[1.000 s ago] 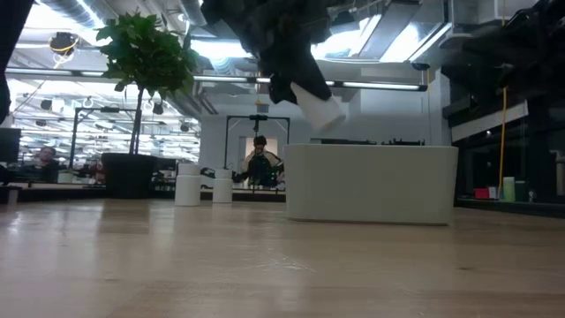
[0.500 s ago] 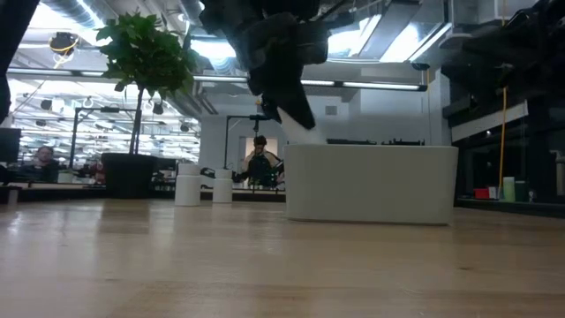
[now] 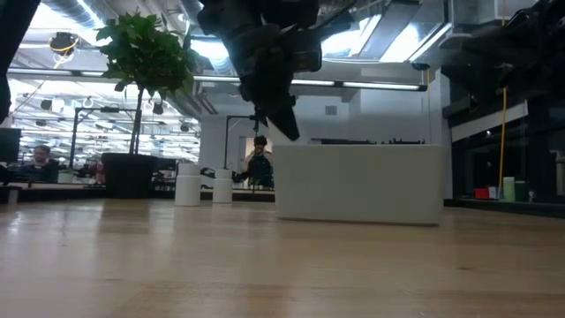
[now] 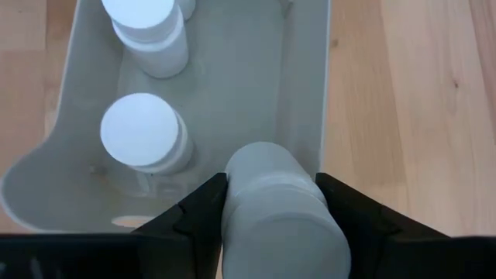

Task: Pick and place pill bottles into a basket
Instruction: Put the bottom white large pill bottle into the bin

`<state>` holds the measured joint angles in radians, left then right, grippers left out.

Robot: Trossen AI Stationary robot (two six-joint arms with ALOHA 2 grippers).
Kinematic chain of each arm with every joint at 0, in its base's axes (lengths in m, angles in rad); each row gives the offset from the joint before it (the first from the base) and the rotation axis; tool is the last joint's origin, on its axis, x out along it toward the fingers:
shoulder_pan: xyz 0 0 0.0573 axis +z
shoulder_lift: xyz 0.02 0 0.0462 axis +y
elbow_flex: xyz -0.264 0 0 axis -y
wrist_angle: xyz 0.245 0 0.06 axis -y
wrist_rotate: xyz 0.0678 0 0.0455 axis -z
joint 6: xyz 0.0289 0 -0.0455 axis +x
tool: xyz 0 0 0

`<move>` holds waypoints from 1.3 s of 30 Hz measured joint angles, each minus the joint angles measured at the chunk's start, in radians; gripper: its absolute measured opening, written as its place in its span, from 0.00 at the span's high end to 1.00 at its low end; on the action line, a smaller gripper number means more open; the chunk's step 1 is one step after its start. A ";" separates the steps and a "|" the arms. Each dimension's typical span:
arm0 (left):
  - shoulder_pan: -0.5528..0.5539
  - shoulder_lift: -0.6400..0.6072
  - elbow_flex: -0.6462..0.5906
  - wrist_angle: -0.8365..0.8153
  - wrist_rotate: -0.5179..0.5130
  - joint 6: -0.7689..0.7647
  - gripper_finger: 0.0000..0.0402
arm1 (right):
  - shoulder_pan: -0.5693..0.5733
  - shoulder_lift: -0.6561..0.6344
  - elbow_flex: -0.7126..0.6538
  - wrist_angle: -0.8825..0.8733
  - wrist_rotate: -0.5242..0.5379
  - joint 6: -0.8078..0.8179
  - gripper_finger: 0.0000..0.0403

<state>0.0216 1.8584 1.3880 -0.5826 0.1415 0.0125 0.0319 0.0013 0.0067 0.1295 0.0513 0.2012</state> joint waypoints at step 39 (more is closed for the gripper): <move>0.013 0.075 0.001 -0.080 0.007 0.039 0.43 | 0.000 0.000 0.000 0.000 0.000 0.000 0.39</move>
<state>0.0345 1.9331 1.3888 -0.6624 0.1486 0.0513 0.0319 0.0010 0.0067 0.1295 0.0509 0.2013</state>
